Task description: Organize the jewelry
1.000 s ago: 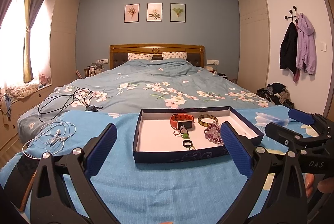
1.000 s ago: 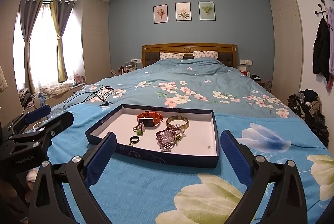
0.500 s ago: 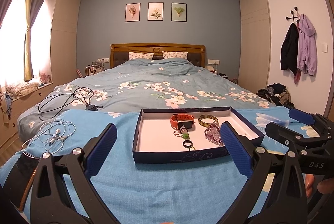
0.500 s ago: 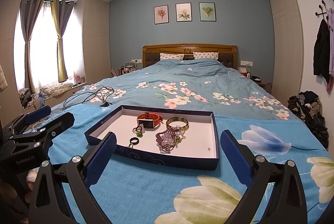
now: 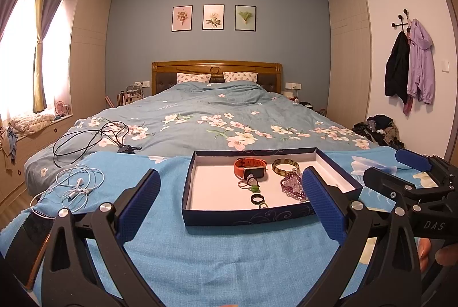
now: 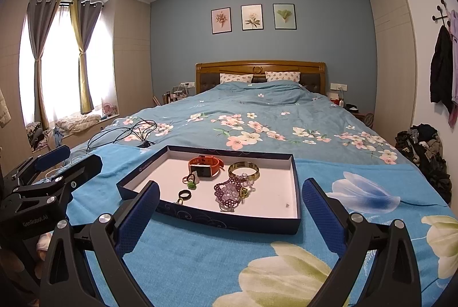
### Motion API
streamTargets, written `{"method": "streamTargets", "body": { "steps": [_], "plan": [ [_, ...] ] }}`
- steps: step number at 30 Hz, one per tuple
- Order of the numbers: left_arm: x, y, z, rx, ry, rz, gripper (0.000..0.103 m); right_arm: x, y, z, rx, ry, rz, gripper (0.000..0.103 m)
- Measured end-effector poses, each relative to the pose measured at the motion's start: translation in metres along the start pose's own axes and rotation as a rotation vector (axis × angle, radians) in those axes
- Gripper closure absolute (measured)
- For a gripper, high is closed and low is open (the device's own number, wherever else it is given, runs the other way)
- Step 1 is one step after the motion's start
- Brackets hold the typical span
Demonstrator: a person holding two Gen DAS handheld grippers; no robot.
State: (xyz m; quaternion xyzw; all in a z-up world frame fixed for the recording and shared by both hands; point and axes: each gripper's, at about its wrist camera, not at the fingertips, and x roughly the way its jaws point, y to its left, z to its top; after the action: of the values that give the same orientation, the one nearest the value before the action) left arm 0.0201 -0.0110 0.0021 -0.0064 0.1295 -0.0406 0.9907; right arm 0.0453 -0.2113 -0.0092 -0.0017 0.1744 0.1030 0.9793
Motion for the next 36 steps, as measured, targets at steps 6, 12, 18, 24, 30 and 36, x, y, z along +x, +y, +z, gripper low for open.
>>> {"method": "streamTargets", "body": {
  "steps": [6,12,18,24,30,36],
  "plan": [
    [-0.0004,-0.0007,-0.0006,0.002,-0.003,0.001,0.006,0.0003,-0.0003,0.0004,0.001,0.001,0.002,0.007],
    [0.0004,-0.0016,0.0005,0.001,-0.005,0.003,0.006,-0.0003,-0.0012,0.0002,0.003,0.002,0.002,0.007],
    [0.0,-0.0028,0.0011,0.002,-0.007,0.0,0.006,-0.0002,-0.0011,0.0001,0.003,0.004,0.001,0.007],
    [0.0007,-0.0028,0.0018,0.005,0.0,-0.002,0.006,-0.0001,-0.0012,0.0007,0.002,0.004,0.002,0.007],
    [0.0008,-0.0031,0.0024,0.005,-0.001,-0.002,0.006,0.0002,-0.0014,0.0007,0.005,0.006,0.002,0.007],
    [0.001,-0.0033,0.0022,0.006,-0.002,0.002,0.006,-0.0004,-0.0009,0.0004,0.005,0.008,0.004,0.007]
  ]
}}
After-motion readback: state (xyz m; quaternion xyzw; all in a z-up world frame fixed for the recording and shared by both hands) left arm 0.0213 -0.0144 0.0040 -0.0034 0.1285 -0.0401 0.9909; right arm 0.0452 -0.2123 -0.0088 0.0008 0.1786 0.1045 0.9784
